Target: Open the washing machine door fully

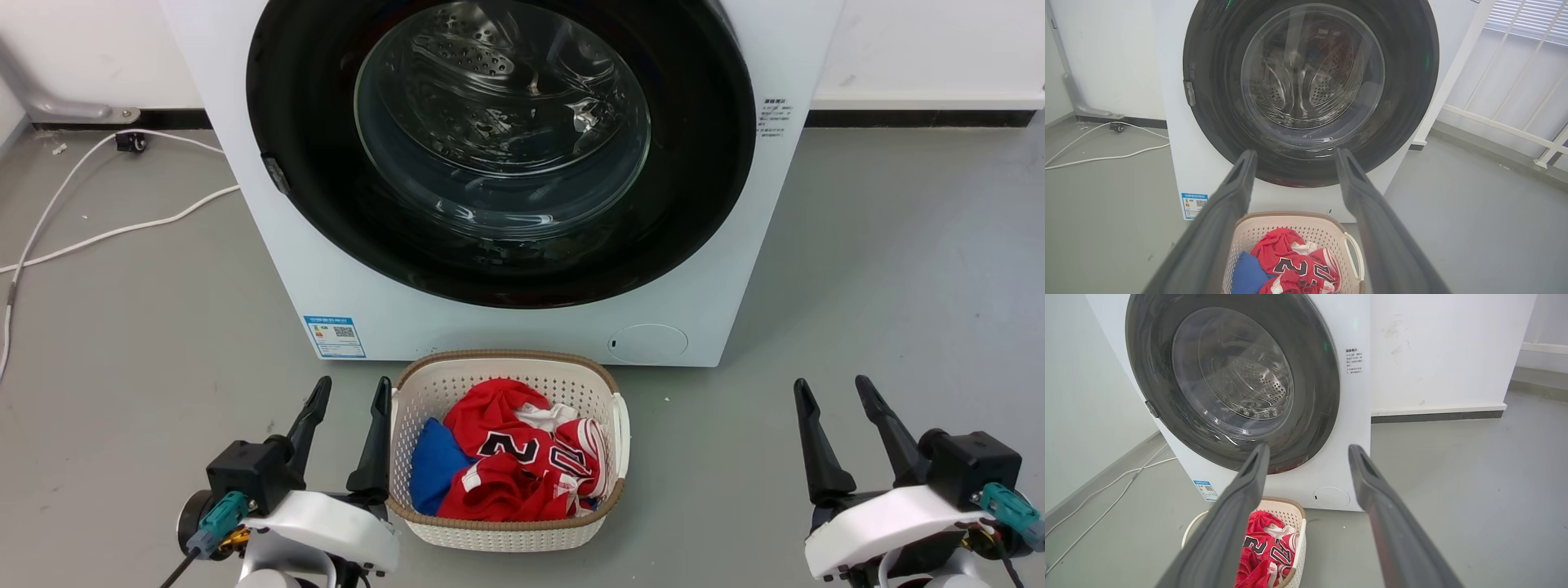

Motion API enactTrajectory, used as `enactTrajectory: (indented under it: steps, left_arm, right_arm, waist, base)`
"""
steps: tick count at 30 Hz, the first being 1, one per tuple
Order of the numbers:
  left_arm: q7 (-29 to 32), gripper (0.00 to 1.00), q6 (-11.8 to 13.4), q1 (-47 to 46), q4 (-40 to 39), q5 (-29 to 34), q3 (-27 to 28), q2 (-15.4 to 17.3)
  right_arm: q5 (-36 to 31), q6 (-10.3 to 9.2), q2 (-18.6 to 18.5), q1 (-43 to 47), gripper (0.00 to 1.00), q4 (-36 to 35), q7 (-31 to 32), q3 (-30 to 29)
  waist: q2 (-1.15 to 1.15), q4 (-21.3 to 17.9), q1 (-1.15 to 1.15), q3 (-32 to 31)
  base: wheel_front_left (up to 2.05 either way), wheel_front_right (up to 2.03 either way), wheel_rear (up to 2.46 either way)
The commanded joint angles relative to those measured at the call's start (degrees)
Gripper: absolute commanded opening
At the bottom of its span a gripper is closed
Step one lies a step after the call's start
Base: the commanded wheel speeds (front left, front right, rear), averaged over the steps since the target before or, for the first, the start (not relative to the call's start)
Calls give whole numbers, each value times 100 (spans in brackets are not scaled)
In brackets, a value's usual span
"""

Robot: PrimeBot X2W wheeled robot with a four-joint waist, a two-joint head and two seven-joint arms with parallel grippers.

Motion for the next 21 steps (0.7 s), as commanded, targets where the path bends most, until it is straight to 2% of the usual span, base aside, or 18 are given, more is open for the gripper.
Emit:
enactTrajectory:
  steps: [1,21]
  left_arm:
    - [-53,100,22,-85,-28,135,-10,13]
    - [-275,100,7,-103,149,901,34,-38]
  right_arm:
    - [-134,10,16,36,100,-56,-48,-13]
    - [-863,7,115,122,100,-105,-191,-21]
  waist:
    - [0,2,0,2]
    - [0,-34,0,-8]
  base:
    - [0,0,0]
    - [0,0,0]
